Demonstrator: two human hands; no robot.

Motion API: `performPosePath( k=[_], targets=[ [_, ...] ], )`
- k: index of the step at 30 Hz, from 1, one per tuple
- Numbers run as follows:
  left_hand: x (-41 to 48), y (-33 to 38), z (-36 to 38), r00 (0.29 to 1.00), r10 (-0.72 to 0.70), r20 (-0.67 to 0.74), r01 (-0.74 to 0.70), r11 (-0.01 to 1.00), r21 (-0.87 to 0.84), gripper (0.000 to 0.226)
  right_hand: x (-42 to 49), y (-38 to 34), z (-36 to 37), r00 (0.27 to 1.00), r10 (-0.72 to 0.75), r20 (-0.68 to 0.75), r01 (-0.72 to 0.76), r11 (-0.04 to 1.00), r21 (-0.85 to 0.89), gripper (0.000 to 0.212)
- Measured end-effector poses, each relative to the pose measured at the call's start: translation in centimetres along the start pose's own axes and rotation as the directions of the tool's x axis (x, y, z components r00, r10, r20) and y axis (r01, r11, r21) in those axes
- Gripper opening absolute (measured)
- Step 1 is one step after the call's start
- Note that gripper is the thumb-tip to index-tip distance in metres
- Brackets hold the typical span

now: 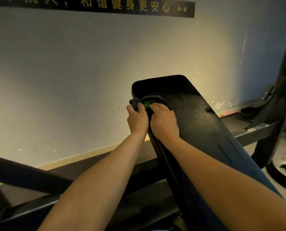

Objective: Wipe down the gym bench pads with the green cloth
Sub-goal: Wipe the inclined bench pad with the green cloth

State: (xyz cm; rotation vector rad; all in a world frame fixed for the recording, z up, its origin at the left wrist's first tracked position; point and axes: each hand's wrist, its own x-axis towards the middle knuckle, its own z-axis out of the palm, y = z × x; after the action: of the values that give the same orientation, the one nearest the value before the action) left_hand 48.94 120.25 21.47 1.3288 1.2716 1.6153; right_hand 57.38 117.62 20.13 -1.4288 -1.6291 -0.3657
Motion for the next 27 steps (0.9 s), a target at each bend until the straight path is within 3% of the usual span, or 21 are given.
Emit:
performPosePath(
  k=[7, 11, 15, 19, 23, 27],
  targets=[
    [-5.1, -2.8, -0.5, 1.0, -0.011, -0.002, 0.011, 1.0, 0.026, 0.025, -0.4, -0.1, -0.4, 0.999, -0.019, -0.031, 0.018, 0.999, -0.039, 0.015],
    [-3.0, -0.8, -1.0, 1.0, 0.016, -0.004, -0.016, 1.0, 0.005, 0.029, -0.3, 0.3, -0.5, 1.0, 0.001, 0.005, -0.001, 0.998, 0.055, 0.023],
    [-0.5, 1.5, 0.7, 0.997, -0.072, 0.03, 0.073, 0.997, -0.028, 0.031, 0.0, 0.3, -0.5, 1.0, 0.015, -0.012, -0.012, 0.986, 0.168, 0.04],
    [-0.8, 0.4, 0.4, 0.999, -0.016, 0.052, 0.016, 1.0, 0.018, 0.032, 0.1, 0.5, -0.4, 0.999, 0.032, -0.007, -0.03, 0.979, 0.201, 0.037],
    [-3.0, -0.3, -0.4, 0.996, -0.049, 0.075, 0.046, 0.998, 0.042, 0.034, -0.3, -0.1, -1.3, 0.999, 0.031, -0.014, -0.027, 0.982, 0.187, 0.032],
    [-7.0, -1.6, -0.9, 0.994, -0.07, 0.082, 0.063, 0.995, 0.081, 0.028, -1.3, -0.1, -3.0, 0.995, 0.007, 0.103, -0.019, 0.993, 0.12, 0.026]
  ],
)
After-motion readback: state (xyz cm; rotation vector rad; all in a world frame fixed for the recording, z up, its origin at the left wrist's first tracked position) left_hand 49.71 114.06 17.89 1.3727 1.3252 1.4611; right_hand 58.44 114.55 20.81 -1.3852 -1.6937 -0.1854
